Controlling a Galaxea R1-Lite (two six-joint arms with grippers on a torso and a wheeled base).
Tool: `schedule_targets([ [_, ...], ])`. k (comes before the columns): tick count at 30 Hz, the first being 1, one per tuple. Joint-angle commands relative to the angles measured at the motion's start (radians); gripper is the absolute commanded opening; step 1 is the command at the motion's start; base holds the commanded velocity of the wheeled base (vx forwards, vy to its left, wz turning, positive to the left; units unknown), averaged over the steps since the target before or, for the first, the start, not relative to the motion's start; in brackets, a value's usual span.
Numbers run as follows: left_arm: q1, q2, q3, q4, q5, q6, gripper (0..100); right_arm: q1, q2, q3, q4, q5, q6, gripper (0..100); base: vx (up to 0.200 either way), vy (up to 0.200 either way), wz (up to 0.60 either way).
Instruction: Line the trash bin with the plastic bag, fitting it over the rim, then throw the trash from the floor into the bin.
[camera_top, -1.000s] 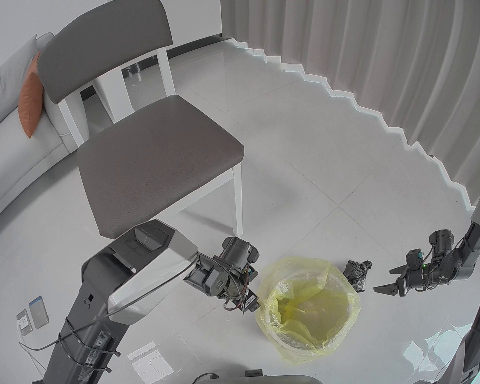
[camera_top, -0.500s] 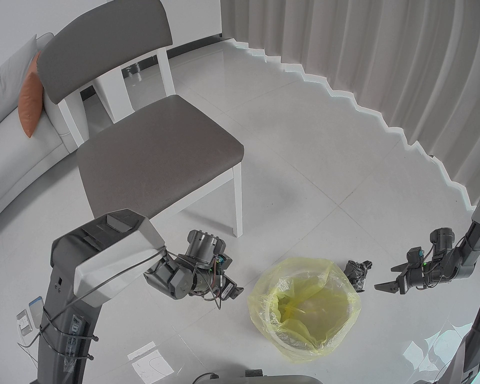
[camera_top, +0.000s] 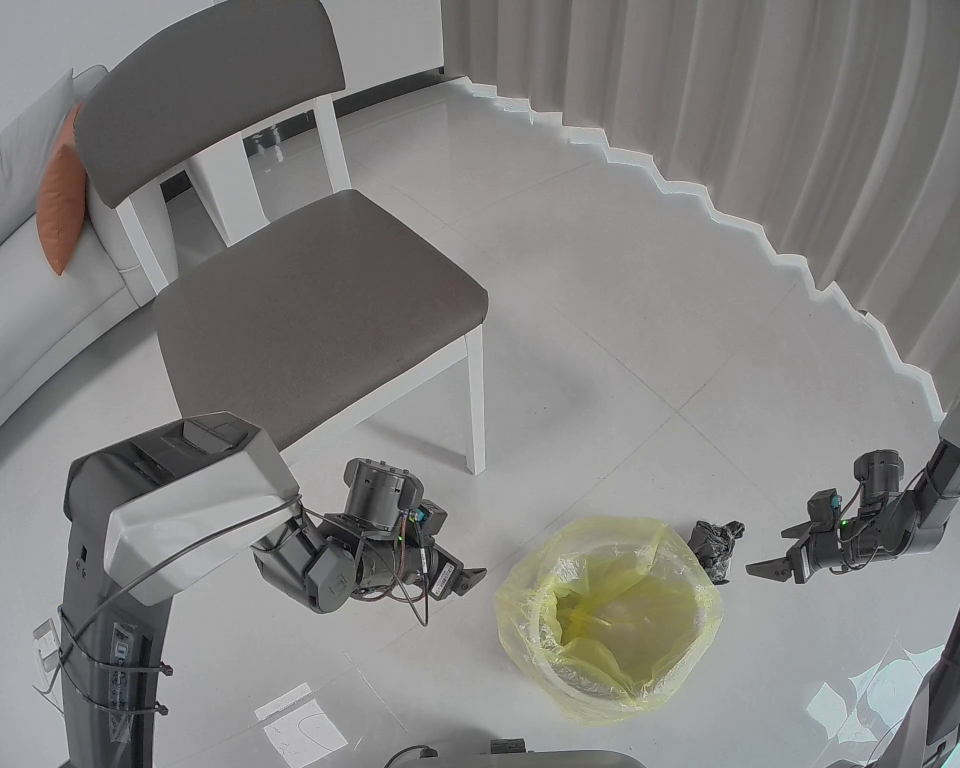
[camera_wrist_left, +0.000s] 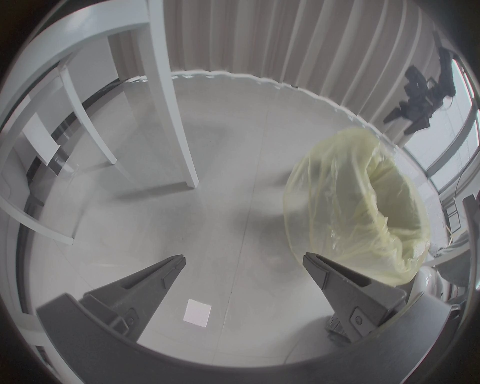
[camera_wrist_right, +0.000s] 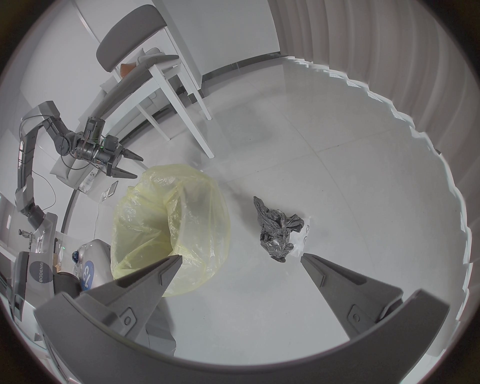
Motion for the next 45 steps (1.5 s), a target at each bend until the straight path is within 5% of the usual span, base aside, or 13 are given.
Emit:
schedule_targets([
  [1,-0.036,-0.053,0.088,-0.091,-0.003,-0.006,100,0.061,0.106,-0.066,0.000,-0.072,0.000,100,0.000,0.000,0.00],
  [5,-0.043,-0.067,0.117,-0.183,-0.006,-0.041,100,0.098,0.164,-0.105,0.007,-0.079,0.001,100,0.000,0.000,0.00],
  [21,-0.031,-0.081,0.108,-0.192,-0.037,-0.050,100,0.159,0.256,-0.173,0.029,-0.083,-0.003,100,0.000,0.000,0.00],
  [30,-0.036,-0.086,0.109,-0.195,-0.036,-0.052,100,0.170,0.279,-0.336,0.210,-0.086,-0.005,100,0.000,0.000,0.00],
  [41,-0.039,-0.056,0.094,-0.214,-0.029,-0.066,100,0.103,0.107,-0.220,0.196,-0.088,-0.022,100,0.000,0.000,0.00],
  [45,-0.036,-0.052,0.043,-0.234,0.006,-0.109,100,0.103,0.049,-0.141,0.096,-0.166,-0.022,100,0.000,0.000,0.00],
])
